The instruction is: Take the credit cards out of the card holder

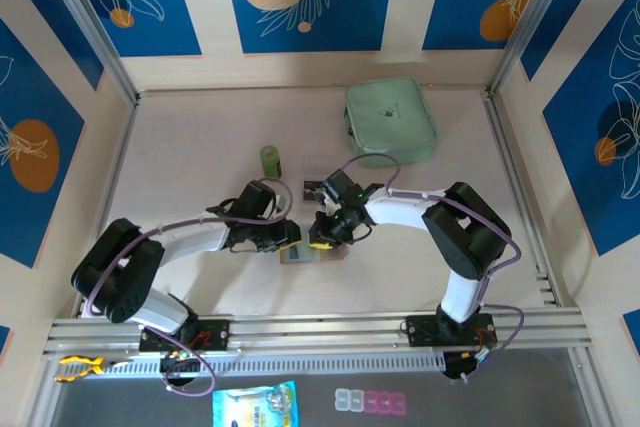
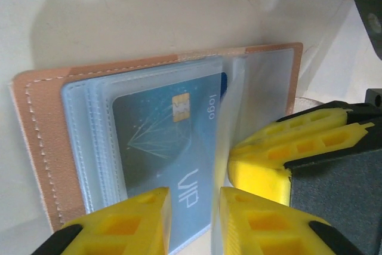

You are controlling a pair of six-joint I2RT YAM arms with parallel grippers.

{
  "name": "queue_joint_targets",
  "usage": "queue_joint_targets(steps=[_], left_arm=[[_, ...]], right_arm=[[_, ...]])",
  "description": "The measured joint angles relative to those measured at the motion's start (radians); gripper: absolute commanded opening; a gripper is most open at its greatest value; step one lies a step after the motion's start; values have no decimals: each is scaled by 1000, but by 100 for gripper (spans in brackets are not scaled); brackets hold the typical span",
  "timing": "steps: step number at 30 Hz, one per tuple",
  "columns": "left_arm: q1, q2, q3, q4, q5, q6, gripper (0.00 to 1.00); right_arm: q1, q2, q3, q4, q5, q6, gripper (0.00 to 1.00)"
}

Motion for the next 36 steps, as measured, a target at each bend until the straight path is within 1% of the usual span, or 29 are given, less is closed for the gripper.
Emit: queue_joint_targets(steps=[6,12,22,24,31,36], left_arm=[[-4,11,16,-3,1,-3,26],[-8,17,60,-10,1,-2,26],[-42,97,163,-27,12,-3,42],[-51,116,182,-28,16,-6,43],[-89,190,248,-28,23,-21,46],[-107,228,277,-28,27,-21,46]], right_arm=[[-3,-24,-12,0,-3,0,19],[-20,-94,-19,-8,1,0,19],[-75,-210,-24,-77,29,-16,20],[-92,-236,-26,-97,35,-26,22],[-169,-338,-74,-132,43,-48,26],[-201,-367,-102,-152,43,-59,27]])
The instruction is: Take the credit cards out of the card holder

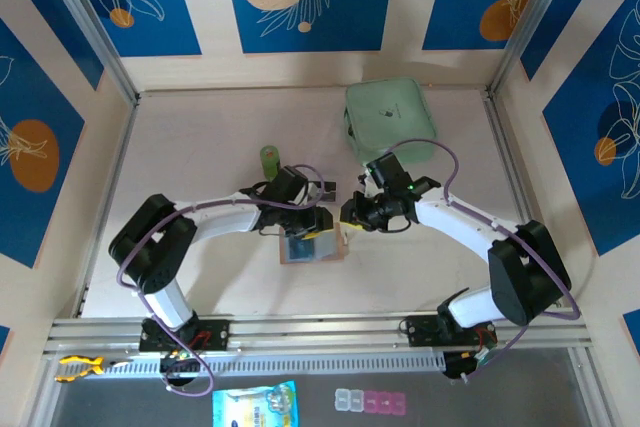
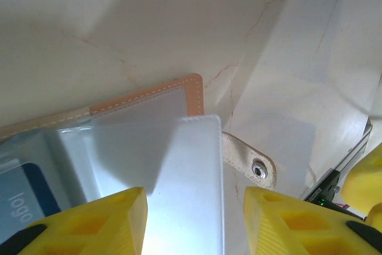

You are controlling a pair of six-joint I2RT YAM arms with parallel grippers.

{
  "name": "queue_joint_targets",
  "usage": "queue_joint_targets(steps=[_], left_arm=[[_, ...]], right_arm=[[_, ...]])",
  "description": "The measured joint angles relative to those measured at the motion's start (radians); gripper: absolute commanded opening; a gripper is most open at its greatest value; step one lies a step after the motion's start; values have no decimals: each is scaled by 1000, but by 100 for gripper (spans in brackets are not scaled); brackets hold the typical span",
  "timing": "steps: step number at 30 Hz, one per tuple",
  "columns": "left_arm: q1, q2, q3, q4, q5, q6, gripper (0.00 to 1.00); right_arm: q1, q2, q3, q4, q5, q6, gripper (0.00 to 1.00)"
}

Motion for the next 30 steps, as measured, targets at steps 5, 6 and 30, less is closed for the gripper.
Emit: queue_joint_targets(steps=[5,6,30], left_arm=[[-1,0,6,0,0,1,47],[-1,0,6,0,-1,3,47],[163,-271,-311,35,-1,16,18]], right_arm=[[-2,-10,-9,-5,-5,-2,27],[-2,-10,-11,-2,-8,-2,27],[162,234,127,70,-51,32,19]])
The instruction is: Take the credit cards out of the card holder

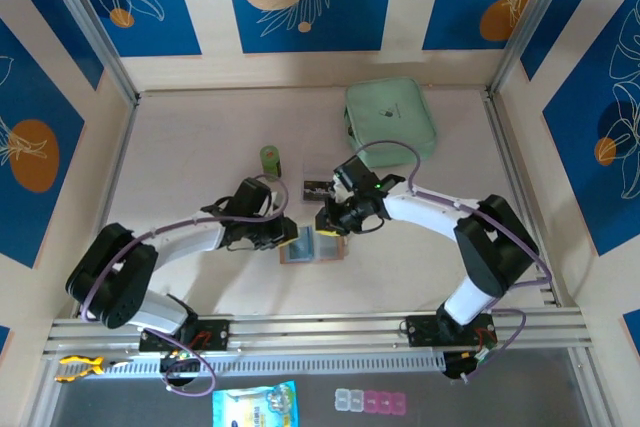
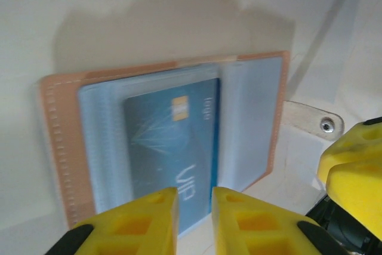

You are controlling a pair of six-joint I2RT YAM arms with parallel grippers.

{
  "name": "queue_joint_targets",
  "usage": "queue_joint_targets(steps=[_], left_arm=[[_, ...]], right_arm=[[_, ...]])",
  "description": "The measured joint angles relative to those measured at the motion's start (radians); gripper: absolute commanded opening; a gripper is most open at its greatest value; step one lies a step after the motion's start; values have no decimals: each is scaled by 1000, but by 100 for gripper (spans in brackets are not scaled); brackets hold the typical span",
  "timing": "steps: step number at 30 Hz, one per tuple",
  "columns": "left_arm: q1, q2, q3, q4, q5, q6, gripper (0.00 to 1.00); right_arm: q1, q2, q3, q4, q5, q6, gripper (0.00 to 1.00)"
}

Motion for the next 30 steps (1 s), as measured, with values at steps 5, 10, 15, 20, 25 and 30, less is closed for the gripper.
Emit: queue_joint_targets(steps=[5,10,15,20,25,30], left_arm=[[23,1,-44,36,16,-13,18],[26,8,-44,64,31,-12,19],[30,34,-45,70,35,-11,18],[32,36,-58,70,34,-1,17],[34,36,-64,71,35,8,14],[35,36,-66,70,34,14,14]], right_arm=[[29,58,20,14,-3,6,19],[40,101,47,23,-7,12,20],[44,138,53,26,-14,12,21],[47,151,53,26,-14,11,22],[47,155,55,29,-14,11,22],[50,184,61,42,-22,11,22]])
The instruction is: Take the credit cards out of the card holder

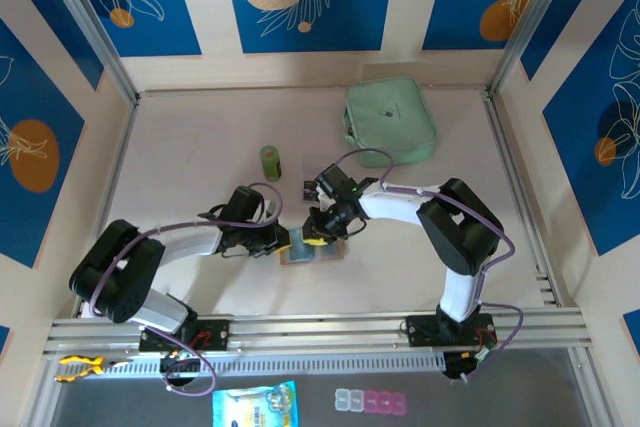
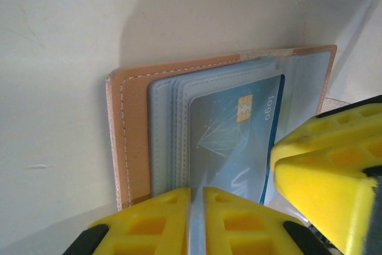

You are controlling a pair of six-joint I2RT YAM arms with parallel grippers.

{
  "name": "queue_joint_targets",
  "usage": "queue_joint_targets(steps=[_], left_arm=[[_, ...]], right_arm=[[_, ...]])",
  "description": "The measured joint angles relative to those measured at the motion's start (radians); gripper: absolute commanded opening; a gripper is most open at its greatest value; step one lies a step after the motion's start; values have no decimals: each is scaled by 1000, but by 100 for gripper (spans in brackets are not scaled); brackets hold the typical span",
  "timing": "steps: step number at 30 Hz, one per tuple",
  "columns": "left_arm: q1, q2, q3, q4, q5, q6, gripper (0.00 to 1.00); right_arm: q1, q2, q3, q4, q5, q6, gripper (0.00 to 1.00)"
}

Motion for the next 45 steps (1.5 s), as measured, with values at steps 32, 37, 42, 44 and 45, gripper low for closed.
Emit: queue_joint_targets(steps=[32,37,42,44,45], left_arm=[[25,15,11,-1,19,28,18],[26,15,12,-4,19,28,19],[26,10,15,-16,18,29,18],[26,3,18,-33,14,34,19],[26,-2,19,-42,10,37,18]], right_arm=[[5,36,17,27,-2,-5,26],[5,23,17,3,26,-12,26],[7,16,17,-13,48,-19,26],[7,16,18,-16,51,-21,26],[7,16,18,-18,54,-21,26]])
